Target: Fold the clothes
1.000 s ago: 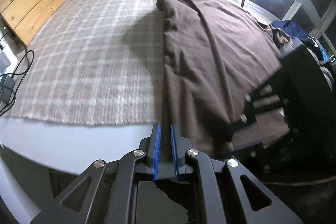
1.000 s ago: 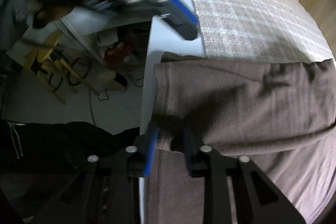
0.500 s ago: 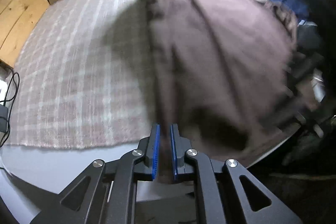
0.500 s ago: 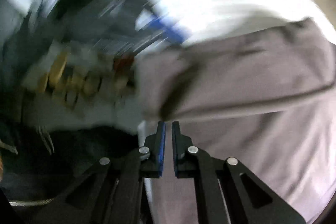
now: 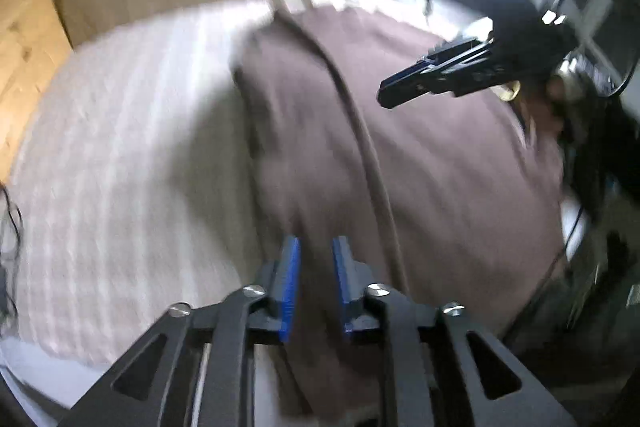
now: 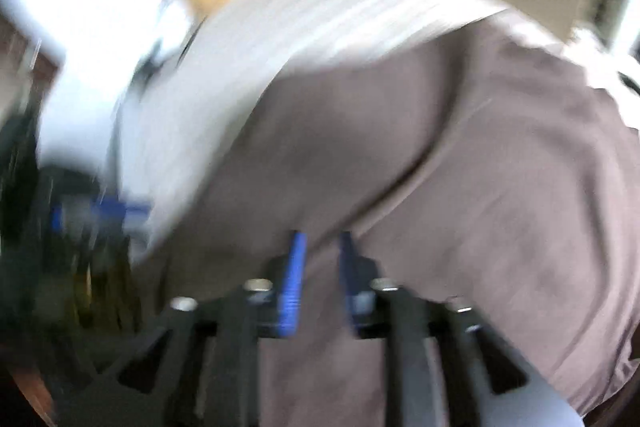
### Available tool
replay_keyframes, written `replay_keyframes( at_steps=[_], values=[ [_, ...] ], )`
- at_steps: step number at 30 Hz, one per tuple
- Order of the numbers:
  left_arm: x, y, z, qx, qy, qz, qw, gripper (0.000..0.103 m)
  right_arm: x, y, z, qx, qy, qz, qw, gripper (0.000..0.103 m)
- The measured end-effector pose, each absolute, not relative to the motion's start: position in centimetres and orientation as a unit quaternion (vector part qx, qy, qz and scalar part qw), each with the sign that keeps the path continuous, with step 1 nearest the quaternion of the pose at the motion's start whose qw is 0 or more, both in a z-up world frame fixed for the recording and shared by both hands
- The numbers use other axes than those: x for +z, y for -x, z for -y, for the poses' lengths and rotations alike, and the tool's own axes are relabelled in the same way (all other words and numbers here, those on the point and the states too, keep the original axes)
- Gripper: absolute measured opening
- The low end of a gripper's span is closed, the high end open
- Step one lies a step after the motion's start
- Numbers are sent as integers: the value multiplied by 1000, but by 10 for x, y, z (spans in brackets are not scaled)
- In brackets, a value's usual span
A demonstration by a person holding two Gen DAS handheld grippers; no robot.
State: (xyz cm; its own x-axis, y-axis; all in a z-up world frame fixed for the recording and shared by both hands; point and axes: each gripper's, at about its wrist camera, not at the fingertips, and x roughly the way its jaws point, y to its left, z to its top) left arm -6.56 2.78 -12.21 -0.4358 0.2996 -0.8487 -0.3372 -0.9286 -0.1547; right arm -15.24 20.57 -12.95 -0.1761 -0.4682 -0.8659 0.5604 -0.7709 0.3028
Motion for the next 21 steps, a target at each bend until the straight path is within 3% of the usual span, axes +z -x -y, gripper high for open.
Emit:
replay_keyframes(
  at_steps=[5, 8, 16, 18, 21],
  values=[
    [-113, 140, -39, 869, 456, 22, 189, 22, -122, 270, -239, -808, -517, 61, 277, 38],
    [-127, 170, -42, 862, 466, 31, 200, 22, -138, 312, -226, -797, -543, 68, 258, 38],
    [-202, 203, -21, 830, 539, -15, 142, 25, -186, 336, -204, -798, -573, -16, 188, 31],
    [-203, 203, -12, 830, 541, -3, 136, 32, -183, 335, -207, -800, -569, -17, 190, 31],
    [-187, 190, 1, 840, 526, 7, 135, 30, -168, 326, -209, -813, -553, -37, 178, 31]
  ],
)
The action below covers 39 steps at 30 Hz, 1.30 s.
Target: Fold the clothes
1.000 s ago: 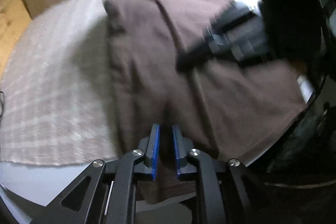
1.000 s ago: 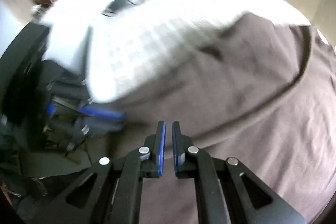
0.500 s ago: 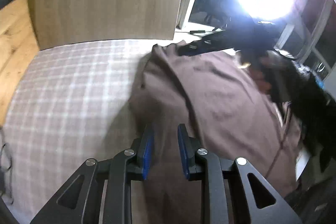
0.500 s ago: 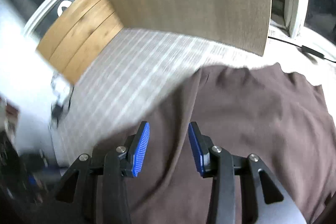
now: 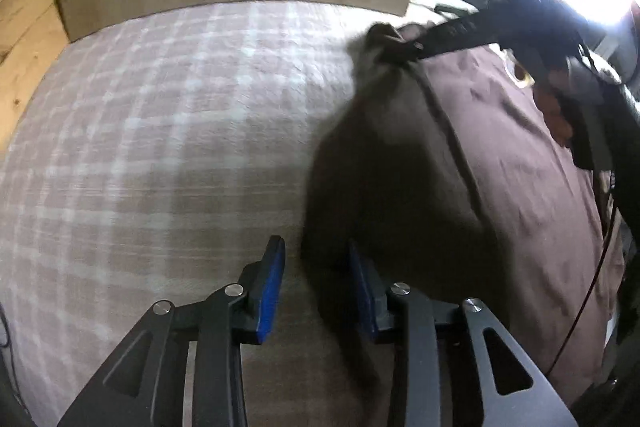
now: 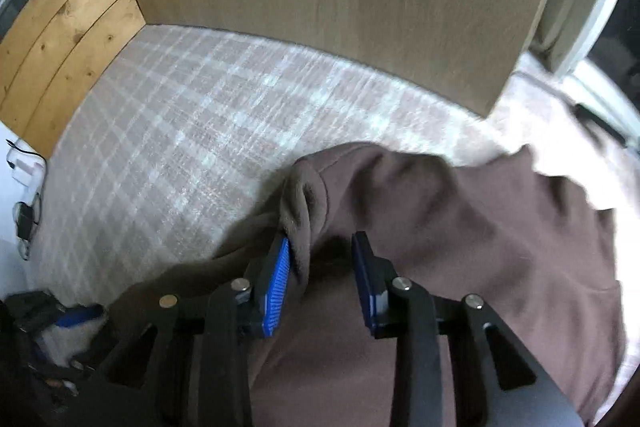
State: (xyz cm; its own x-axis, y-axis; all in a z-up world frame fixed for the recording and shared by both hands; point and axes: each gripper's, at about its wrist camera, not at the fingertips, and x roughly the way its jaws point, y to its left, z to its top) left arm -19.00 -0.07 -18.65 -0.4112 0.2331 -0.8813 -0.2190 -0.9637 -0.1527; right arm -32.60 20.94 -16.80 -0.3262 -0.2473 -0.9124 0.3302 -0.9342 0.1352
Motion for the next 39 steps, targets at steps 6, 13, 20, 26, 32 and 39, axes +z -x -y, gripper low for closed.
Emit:
replay_keyframes(
  at_steps=[6, 13, 20, 26, 32, 39],
  values=[
    [-144, 122, 18, 854, 495, 24, 160, 30, -127, 273, -199, -818, -509, -27, 266, 31],
    [-129, 7, 52, 835, 535, 61, 110, 30, -174, 229, -173, -762, -559, -112, 309, 31],
    [-129, -80, 67, 828, 555, 74, 46, 36, -101, 206, -205, -779, -534, -82, 318, 32],
    [-175, -78, 38, 815, 574, 55, 56, 36, -86, 195, -173, -764, -547, -64, 336, 36],
    [-195, -72, 23, 818, 571, 37, 57, 37, -102, 194, -119, -749, -576, -39, 325, 39],
    [-193, -78, 22, 832, 550, 40, 60, 37, -151, 181, -50, -737, -602, -131, 278, 39]
  ],
)
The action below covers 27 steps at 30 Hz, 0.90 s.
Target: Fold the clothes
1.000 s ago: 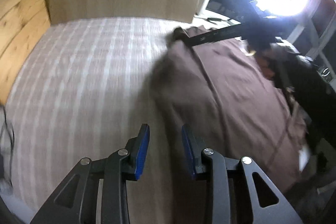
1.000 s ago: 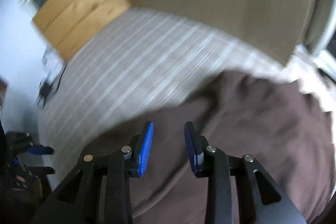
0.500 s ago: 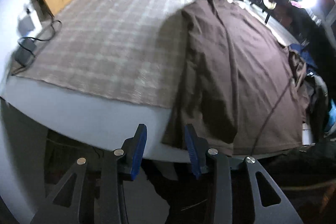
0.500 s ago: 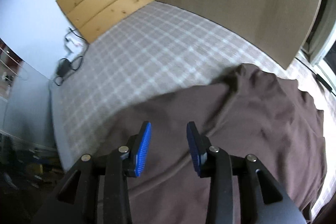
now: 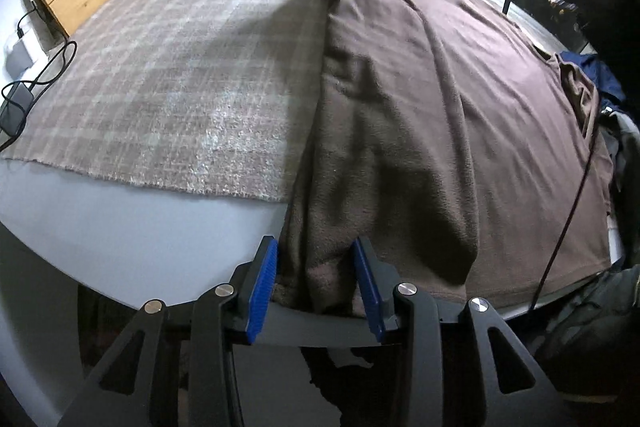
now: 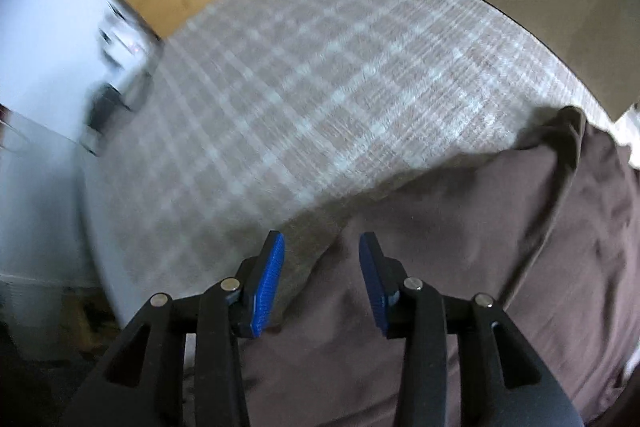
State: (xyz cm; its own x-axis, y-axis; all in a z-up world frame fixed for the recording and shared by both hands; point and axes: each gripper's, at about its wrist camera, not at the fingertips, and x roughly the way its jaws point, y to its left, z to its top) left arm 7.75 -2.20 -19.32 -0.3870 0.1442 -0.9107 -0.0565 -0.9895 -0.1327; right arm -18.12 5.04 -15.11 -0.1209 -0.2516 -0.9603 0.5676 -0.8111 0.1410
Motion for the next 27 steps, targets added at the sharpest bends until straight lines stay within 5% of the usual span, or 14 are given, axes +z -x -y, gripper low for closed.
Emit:
replay_keyframes(
  at_steps=[7, 9, 12, 15, 27],
  values=[
    [-195, -80, 23, 833, 547, 16, 83, 35, -184, 182, -44, -730, -622, -170, 228, 39],
    [-194, -81, 23, 834, 543, 15, 91, 27, -183, 180, -48, -735, -618, -160, 229, 39],
    [-193, -84, 25, 835, 538, 26, 112, 15, -182, 176, -52, -744, -606, -165, 227, 24],
    [-186, -85, 29, 839, 527, 37, 128, 11, -176, 176, -68, -748, -608, -115, 240, 7],
    [-112, -96, -21, 845, 462, -13, 270, 11, -107, 157, -219, -807, -536, 104, 224, 6]
  ],
)
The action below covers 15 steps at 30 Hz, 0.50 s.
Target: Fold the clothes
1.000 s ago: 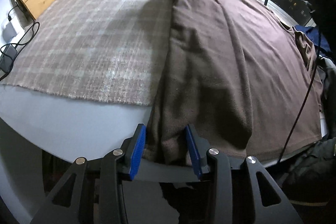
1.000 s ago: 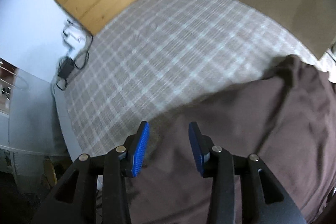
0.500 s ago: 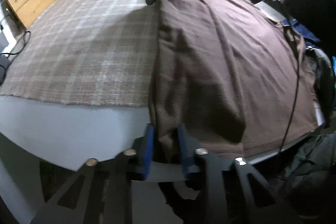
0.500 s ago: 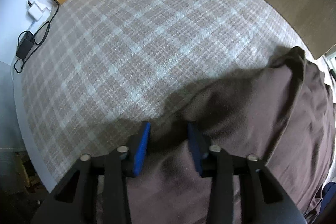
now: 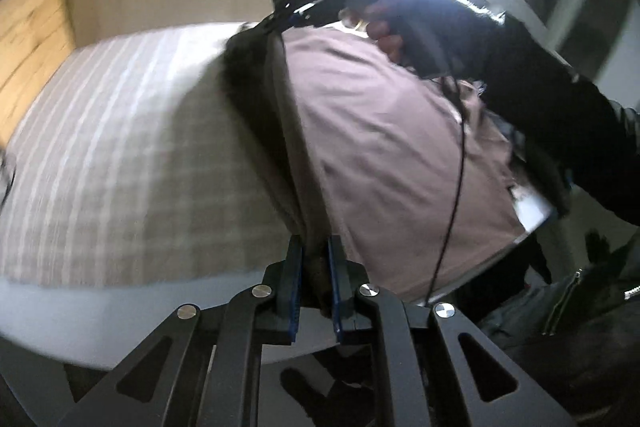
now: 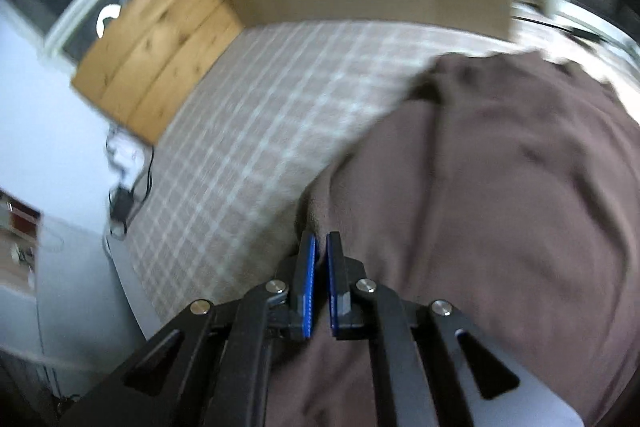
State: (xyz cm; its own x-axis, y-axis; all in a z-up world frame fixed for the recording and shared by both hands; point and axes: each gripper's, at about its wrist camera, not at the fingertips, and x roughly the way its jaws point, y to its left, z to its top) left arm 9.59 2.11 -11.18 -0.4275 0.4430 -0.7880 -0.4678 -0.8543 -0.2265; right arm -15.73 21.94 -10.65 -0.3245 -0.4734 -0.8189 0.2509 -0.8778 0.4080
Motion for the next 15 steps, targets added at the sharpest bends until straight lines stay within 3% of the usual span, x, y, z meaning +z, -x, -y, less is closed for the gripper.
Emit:
replay_keyframes(
  at_steps=[9, 15],
  values=[
    [-127, -102, -96, 786, 479, -96, 379, 11, -142, 122, -322, -811, -537, 188, 137, 6],
    [-160, -103, -124, 746, 509, -151, 402, 11, -163, 119, -342, -803, -567, 153, 101, 10]
  ],
)
